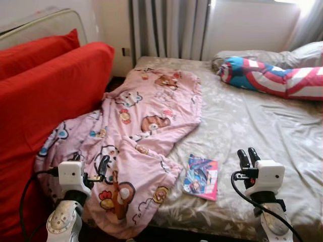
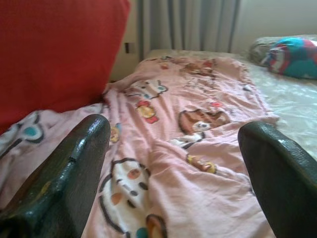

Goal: Clean up the room

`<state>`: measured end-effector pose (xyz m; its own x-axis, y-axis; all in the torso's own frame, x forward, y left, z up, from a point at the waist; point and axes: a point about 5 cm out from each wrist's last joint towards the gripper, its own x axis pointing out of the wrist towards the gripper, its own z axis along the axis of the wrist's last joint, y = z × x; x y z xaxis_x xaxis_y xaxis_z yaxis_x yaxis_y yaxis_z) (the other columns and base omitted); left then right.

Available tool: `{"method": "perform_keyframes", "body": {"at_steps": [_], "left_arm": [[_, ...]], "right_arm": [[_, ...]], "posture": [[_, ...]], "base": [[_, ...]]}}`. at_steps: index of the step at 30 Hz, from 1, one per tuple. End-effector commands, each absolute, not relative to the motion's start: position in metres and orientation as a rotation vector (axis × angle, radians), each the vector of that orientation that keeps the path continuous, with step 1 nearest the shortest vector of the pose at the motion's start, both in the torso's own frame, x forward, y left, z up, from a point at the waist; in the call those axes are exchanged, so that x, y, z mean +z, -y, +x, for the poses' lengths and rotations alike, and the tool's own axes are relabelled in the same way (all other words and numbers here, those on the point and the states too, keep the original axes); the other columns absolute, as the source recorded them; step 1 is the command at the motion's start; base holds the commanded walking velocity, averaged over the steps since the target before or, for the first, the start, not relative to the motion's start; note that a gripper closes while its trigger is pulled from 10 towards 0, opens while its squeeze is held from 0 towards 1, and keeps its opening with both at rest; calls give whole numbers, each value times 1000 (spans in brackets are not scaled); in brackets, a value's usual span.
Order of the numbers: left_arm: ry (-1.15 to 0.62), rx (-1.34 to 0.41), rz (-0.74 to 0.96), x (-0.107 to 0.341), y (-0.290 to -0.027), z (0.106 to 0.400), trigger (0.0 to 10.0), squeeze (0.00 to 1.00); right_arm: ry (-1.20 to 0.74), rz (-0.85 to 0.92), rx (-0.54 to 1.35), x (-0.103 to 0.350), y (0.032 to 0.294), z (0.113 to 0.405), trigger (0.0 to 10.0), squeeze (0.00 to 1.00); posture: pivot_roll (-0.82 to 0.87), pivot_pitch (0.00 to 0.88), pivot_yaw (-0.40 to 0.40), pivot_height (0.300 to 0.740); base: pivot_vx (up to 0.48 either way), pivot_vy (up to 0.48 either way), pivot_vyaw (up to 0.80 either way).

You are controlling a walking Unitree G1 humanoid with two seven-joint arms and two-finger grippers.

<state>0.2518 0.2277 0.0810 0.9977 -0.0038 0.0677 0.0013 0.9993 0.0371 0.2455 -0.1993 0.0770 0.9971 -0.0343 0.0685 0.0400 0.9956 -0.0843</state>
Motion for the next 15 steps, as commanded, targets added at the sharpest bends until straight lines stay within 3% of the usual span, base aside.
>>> {"method": "perform_keyframes", "body": {"at_steps": [1, 15], "left_arm": [[58, -7, 31, 82, -226, 250, 10000, 0], [20, -6, 10, 79, -218, 244, 10000, 0]], "right_arm": [[62, -73, -46, 80, 199, 244, 10000, 0], [-2, -97, 20, 79, 188, 241, 10000, 0]], "posture": [[-53, 59, 4, 658], [-57, 95, -5, 643]], "base": [[0, 0, 0], [0, 0, 0]]}}
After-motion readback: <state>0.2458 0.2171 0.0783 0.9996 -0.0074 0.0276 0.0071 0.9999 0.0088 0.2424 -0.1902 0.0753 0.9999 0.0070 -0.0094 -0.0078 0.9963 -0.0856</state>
